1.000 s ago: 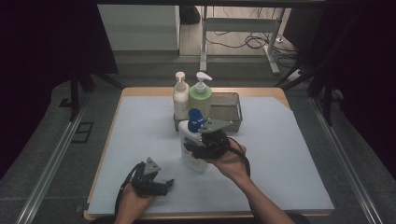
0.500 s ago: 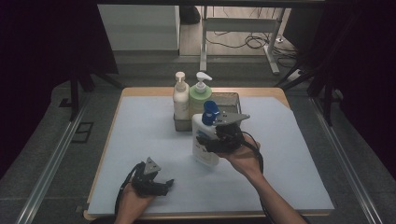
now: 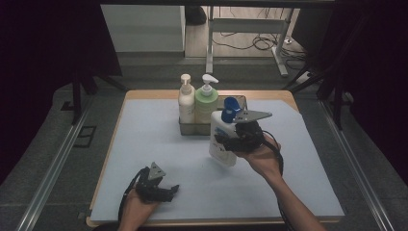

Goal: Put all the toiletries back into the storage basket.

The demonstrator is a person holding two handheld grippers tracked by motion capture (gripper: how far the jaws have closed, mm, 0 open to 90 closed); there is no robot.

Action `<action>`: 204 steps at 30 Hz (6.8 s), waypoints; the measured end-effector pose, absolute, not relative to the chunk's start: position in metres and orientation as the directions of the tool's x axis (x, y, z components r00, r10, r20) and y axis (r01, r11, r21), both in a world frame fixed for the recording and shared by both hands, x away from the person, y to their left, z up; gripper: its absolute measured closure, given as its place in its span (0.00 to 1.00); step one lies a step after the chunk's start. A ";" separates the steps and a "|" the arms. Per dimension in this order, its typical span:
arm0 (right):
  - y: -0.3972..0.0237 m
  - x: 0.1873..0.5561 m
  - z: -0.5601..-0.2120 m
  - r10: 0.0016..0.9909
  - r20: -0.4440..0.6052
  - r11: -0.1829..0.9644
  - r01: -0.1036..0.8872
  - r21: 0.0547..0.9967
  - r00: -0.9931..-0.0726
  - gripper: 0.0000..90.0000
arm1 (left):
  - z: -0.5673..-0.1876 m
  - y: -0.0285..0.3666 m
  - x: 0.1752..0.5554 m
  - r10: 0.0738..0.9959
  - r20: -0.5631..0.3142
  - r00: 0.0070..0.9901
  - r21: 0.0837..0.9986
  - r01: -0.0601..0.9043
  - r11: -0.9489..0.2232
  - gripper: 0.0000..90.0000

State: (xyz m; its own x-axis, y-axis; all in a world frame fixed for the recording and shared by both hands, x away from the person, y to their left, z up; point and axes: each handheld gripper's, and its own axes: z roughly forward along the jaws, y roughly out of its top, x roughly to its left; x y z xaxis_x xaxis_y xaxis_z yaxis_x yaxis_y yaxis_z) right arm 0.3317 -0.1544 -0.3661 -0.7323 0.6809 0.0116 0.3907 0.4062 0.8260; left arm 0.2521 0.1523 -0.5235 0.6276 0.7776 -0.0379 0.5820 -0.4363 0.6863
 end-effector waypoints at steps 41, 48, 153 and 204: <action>-0.195 0.399 -0.324 0.843 -0.013 0.293 0.439 0.850 -0.537 0.45 | -0.523 0.152 0.252 0.778 -0.041 0.626 0.686 0.584 -0.434 0.14; -0.191 0.414 -0.325 0.858 -0.016 0.280 0.440 0.853 -0.514 0.45 | -0.523 0.152 0.252 0.777 -0.039 0.628 0.686 0.582 -0.436 0.14; -0.180 0.471 -0.409 0.878 0.017 0.263 0.513 0.817 -0.478 0.40 | -0.523 0.152 0.252 0.777 -0.039 0.628 0.683 0.584 -0.438 0.14; -0.239 0.443 -0.419 0.874 0.046 0.269 0.560 0.783 -0.484 0.99 | -0.523 0.152 0.252 0.778 -0.039 0.627 0.684 0.584 -0.437 0.14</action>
